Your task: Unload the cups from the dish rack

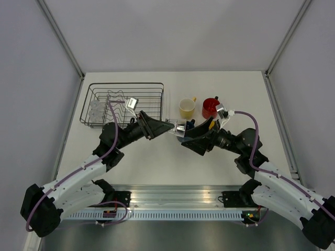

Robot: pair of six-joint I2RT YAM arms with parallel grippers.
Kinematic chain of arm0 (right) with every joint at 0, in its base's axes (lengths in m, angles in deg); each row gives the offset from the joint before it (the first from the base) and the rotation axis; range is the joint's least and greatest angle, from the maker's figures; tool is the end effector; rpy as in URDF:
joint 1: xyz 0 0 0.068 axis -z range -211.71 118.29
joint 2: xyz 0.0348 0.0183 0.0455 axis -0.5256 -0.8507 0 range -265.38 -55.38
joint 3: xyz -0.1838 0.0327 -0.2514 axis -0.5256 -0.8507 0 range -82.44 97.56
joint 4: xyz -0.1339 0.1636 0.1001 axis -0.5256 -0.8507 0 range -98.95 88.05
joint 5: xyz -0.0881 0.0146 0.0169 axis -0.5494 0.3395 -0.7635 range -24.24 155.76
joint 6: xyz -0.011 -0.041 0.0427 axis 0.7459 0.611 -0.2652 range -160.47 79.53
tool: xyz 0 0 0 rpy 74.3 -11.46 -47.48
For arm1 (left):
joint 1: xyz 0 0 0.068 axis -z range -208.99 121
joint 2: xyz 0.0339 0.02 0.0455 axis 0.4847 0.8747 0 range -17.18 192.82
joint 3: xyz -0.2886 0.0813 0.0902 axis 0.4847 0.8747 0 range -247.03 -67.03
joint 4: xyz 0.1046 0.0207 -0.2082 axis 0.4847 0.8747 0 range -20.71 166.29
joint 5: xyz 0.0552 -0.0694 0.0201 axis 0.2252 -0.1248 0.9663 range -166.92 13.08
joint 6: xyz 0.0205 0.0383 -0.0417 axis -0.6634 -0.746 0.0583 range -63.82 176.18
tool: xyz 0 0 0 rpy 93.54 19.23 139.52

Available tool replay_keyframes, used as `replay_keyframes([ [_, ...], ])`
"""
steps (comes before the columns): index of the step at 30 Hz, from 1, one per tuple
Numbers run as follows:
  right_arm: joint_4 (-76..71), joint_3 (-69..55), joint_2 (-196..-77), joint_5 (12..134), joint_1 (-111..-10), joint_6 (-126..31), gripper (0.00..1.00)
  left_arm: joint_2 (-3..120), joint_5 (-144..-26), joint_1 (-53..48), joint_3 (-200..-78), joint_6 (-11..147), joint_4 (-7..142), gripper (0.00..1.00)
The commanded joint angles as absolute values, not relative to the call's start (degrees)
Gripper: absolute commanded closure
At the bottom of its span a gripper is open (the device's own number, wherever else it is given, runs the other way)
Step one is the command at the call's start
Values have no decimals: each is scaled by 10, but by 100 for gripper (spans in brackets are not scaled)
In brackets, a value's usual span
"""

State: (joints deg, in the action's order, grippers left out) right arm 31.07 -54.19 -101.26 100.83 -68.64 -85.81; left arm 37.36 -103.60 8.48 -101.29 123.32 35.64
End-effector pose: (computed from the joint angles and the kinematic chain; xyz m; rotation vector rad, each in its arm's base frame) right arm 0.0944 0.1029 0.3541 -0.4859 1.4679 1.5729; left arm 0.1277 -0.1231 0.3703 0.0532 1.6277 -1.7882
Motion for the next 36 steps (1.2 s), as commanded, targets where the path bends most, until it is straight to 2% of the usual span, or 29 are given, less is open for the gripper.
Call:
replay_keyframes([
  [1, 358, -505, -1018, 992, -703, -836, 19, 346, -978, 104, -999, 1272, 314, 98],
  [6, 359, -493, -1033, 991, -717, -829, 28, 326, -941, 120, -975, 1278, 329, 98],
  [9, 345, -489, -1031, 989, -727, -817, 28, 309, -918, 122, -969, 1271, 344, 98],
  [19, 238, -479, -967, 955, -730, -749, 16, 290, -895, 122, -982, 1259, 371, 98],
  [27, 227, -438, -1001, 965, -730, -725, 19, 326, -905, 159, -980, 1283, 333, 98],
  [33, 240, -432, -1023, 983, -730, -718, 34, 331, -906, 173, -975, 1294, 311, 98],
  [35, 251, -436, -1024, 987, -730, -725, 42, 327, -904, 174, -975, 1294, 312, 98],
  [36, 256, -442, -1024, 990, -730, -728, 50, 326, -902, 174, -974, 1292, 312, 98],
])
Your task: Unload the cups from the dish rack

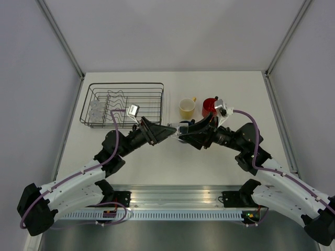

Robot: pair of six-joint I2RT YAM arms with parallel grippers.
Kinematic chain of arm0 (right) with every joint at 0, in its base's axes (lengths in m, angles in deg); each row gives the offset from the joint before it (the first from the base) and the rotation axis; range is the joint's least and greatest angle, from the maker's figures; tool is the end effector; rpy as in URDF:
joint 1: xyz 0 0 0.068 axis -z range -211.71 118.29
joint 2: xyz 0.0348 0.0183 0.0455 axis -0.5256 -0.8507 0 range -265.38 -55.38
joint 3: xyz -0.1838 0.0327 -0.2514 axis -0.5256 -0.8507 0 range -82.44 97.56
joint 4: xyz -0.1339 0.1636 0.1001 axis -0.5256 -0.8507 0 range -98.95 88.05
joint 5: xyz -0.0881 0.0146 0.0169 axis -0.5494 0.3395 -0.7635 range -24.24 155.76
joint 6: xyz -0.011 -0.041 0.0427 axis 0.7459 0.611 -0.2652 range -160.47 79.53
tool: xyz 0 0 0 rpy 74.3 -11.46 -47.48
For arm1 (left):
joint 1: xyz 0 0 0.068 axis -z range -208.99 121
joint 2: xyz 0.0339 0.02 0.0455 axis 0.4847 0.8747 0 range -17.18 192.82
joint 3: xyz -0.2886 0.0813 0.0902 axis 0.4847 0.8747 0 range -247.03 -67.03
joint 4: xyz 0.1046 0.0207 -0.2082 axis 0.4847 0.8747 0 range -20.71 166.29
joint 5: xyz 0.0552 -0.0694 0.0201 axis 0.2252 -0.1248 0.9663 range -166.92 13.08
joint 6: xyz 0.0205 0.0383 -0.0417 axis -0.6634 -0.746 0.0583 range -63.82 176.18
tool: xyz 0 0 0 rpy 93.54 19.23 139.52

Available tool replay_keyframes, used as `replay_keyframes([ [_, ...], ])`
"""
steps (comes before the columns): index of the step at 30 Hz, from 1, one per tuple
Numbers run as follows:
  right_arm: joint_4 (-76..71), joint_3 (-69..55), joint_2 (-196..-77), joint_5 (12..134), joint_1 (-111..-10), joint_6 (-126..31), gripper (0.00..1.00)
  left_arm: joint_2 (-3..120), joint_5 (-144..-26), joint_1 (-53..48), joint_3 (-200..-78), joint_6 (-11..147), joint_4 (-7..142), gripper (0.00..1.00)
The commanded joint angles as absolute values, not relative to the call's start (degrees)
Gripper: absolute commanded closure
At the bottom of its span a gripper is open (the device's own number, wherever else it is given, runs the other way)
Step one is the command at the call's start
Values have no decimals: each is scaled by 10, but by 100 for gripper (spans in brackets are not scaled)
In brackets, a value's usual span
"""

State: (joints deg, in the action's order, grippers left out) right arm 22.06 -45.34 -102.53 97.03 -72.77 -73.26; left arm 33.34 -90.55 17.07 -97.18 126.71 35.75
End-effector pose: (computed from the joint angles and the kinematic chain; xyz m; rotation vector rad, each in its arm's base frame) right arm 0.0931 0.1117 0.3860 -0.6138 1.3898 1.4190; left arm 0.1053 -0.1245 0.3574 -0.1034 1.6159 -1.8182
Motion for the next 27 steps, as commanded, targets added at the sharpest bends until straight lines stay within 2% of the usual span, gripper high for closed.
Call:
replay_keyframes([
  [1, 263, -445, -1024, 996, -730, -733, 54, 326, -902, 174, -975, 1292, 313, 98],
  [2, 281, -449, -1025, 1000, -730, -739, 58, 327, -902, 174, -975, 1292, 315, 98],
  [3, 292, -455, -1027, 1004, -731, -753, 67, 329, -902, 174, -975, 1292, 315, 98],
  [8, 320, -461, -1037, 1023, -731, -766, 100, 347, -912, 178, -990, 1283, 325, 98],
  [10, 318, -462, -1035, 1020, -731, -758, 100, 348, -915, 180, -998, 1272, 337, 94],
  [12, 307, -462, -1026, 1015, -731, -751, 99, 345, -913, 181, -1008, 1255, 365, 76],
  [13, 300, -461, -1021, 1011, -731, -739, 100, 341, -904, 182, -1010, 1248, 378, 46],
  [14, 274, -461, -1008, 1006, -731, -733, 100, 334, -895, 182, -1017, 1240, 402, 27],
  [15, 264, -461, -1000, 994, -732, -724, 100, 328, -884, 183, -1022, 1222, 425, 1],
  [18, 196, -453, -971, 968, -731, -685, 100, 291, -813, 182, -1035, 1186, 534, 0],
  [23, 15, -412, -957, 924, -731, -600, 100, 228, -603, 182, -1092, 1117, 801, 0],
  [25, -46, -382, -965, 903, -731, -578, 100, 216, -536, 182, -1113, 1080, 858, 0],
  [27, -122, -346, -989, 891, -731, -556, 100, 205, -513, 182, -1128, 1019, 917, 0],
])
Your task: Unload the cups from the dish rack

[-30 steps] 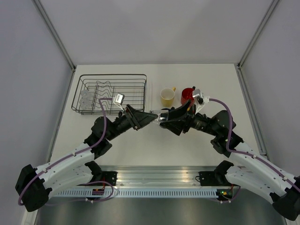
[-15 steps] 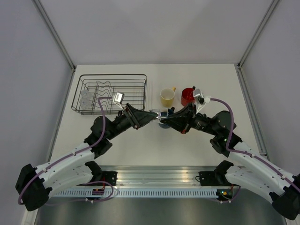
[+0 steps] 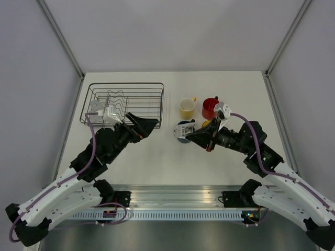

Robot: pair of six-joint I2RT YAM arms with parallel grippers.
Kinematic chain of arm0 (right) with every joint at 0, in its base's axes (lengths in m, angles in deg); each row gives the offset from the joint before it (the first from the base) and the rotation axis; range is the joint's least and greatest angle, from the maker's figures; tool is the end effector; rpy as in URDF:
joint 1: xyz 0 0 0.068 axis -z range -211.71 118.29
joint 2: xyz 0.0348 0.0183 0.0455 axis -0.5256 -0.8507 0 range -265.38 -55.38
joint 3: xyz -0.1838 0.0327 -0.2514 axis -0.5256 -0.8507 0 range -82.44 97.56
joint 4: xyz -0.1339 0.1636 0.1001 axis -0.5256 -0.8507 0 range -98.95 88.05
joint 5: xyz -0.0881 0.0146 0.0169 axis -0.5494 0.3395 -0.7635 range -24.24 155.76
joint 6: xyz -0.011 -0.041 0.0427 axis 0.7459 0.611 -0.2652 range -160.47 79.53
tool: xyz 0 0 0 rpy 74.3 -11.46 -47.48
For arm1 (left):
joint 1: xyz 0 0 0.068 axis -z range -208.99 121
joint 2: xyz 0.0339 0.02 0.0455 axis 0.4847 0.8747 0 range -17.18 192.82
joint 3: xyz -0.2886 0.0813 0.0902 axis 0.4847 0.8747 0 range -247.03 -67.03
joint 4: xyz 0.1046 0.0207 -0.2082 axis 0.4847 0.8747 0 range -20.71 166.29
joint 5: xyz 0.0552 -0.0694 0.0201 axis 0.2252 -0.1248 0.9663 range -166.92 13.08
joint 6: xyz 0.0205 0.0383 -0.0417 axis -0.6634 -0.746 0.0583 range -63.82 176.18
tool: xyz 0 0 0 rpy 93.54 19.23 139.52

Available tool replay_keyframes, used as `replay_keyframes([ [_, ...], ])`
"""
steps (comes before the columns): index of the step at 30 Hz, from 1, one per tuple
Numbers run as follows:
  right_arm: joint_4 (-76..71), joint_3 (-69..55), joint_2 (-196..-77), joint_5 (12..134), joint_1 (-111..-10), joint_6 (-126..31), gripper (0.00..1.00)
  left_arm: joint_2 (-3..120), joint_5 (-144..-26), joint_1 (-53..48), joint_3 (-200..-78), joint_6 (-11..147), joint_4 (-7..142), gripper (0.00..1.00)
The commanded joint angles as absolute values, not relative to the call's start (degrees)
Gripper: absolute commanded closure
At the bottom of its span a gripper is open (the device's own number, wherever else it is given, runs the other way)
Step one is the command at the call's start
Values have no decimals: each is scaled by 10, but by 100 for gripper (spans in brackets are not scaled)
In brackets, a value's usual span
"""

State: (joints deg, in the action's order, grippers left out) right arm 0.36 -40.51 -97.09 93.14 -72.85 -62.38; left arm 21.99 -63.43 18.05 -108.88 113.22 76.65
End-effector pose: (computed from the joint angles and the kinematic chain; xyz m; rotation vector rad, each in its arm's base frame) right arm 0.0773 0.0947 0.3826 -0.6753 1.5241 1.2182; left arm 0.0842 -0.0752 0.3669 -0.3483 1.7565 -1.1637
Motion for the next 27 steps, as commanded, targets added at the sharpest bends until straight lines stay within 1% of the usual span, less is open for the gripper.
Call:
replay_keyframes([
  [1, -147, -332, -999, 884, -731, -551, 100, 206, -485, 182, -1140, 1006, 947, 0],
  [2, -194, -319, -1025, 873, -732, -547, 100, 216, -475, 181, -1167, 989, 994, 0],
  [3, -242, -279, -1057, 857, -732, -538, 99, 223, -451, 182, -1199, 959, 1026, 0],
  [4, -243, -279, -1057, 857, -734, -534, 99, 231, -439, 182, -1216, 949, 1055, 0],
  [5, -289, -252, -1092, 837, -742, -528, 99, 249, -430, 182, -1231, 923, 1105, 0],
  [7, -331, -233, -1123, 803, -758, -521, 100, 267, -403, 182, -1272, 908, 1153, 0],
  [10, -354, -211, -1174, 732, -799, -519, 99, 286, -383, 182, -1310, 876, 1227, 0],
  [11, -368, -201, -1198, 712, -825, -521, 100, 290, -366, 181, -1320, 884, 1250, 0],
  [12, -375, -196, -1210, 664, -838, -523, 100, 297, -348, 182, -1329, 889, 1270, 1],
  [13, -383, -189, -1223, 636, -855, -528, 100, 305, -312, 181, -1339, 894, 1310, 0],
  [14, -401, -176, -1252, 610, -890, -535, 100, 310, -297, 181, -1343, 903, 1325, 0],
  [16, -423, -163, -1295, 555, -922, -543, 100, 312, -268, 180, -1347, 904, 1348, 1],
  [17, -425, -156, -1308, 546, -946, -549, 99, 309, -260, 180, -1347, 905, 1352, 0],
  [20, -433, -146, -1355, 522, -972, -559, 99, 282, -231, 180, -1339, 902, 1353, 0],
  [23, -429, -147, -1399, 515, -981, -563, 98, 232, -194, 180, -1315, 894, 1329, 0],
  [27, -425, -142, -1448, 508, -984, -563, 98, 178, -202, 180, -1282, 862, 1272, 0],
])
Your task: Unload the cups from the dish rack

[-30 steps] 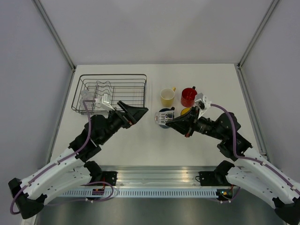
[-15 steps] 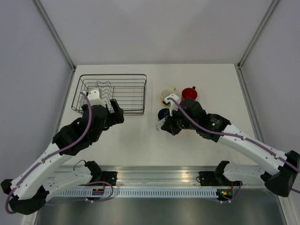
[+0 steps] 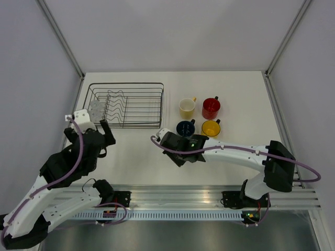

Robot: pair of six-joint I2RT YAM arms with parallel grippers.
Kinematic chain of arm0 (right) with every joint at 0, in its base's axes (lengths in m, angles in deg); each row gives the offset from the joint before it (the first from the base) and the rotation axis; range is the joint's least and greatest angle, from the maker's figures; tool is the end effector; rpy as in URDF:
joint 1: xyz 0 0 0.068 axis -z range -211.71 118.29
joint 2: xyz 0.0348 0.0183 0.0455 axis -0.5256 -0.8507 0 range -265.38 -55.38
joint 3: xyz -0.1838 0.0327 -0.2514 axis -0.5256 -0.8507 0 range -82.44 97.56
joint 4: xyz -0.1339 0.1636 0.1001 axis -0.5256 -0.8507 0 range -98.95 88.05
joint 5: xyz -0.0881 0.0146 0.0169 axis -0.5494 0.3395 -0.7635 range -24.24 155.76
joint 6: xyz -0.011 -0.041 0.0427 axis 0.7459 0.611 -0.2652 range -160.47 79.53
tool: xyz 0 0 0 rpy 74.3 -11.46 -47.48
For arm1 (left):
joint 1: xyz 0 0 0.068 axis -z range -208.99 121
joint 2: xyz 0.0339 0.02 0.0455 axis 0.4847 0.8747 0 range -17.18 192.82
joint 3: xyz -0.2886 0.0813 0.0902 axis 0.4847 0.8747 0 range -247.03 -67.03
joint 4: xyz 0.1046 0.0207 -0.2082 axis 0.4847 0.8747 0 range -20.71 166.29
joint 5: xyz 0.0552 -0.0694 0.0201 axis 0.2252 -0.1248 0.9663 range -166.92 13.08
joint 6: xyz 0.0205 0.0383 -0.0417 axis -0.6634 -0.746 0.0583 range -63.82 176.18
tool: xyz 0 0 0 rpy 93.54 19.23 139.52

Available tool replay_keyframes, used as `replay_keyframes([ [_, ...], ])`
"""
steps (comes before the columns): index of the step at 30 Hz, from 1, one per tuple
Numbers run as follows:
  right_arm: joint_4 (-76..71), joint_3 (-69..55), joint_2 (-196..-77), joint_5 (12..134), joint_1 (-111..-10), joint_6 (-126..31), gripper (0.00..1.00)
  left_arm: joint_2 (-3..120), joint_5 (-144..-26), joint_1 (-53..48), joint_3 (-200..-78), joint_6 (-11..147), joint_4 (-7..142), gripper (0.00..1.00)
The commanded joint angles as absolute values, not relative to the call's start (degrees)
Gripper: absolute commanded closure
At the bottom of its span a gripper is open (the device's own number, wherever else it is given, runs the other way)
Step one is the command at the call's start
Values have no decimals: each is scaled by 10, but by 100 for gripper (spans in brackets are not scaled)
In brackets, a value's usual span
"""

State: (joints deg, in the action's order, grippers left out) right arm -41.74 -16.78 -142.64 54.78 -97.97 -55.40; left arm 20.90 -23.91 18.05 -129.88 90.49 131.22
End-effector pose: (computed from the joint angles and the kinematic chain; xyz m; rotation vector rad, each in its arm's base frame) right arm 0.1222 0.2566 0.2918 -1.0810 2.3987 0.2444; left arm 0.0467 0.0021 0.3858 -0.2553 1.9273 0.1027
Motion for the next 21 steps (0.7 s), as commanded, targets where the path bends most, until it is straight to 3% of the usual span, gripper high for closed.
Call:
replay_keyframes([
  [1, -422, -140, -1466, 506, -985, -562, 98, 169, -206, 180, -1272, 859, 1266, 0],
  [13, -395, -120, -1546, 525, -987, -551, 94, 154, -229, 180, -1240, 839, 1238, 0],
  [16, -392, -120, -1543, 521, -985, -551, 82, 160, -228, 179, -1238, 837, 1237, 0],
  [17, -392, -120, -1543, 520, -987, -551, 73, 164, -228, 179, -1238, 836, 1236, 0],
  [21, -395, -118, -1535, 514, -985, -552, 62, 167, -227, 171, -1240, 839, 1230, 1],
])
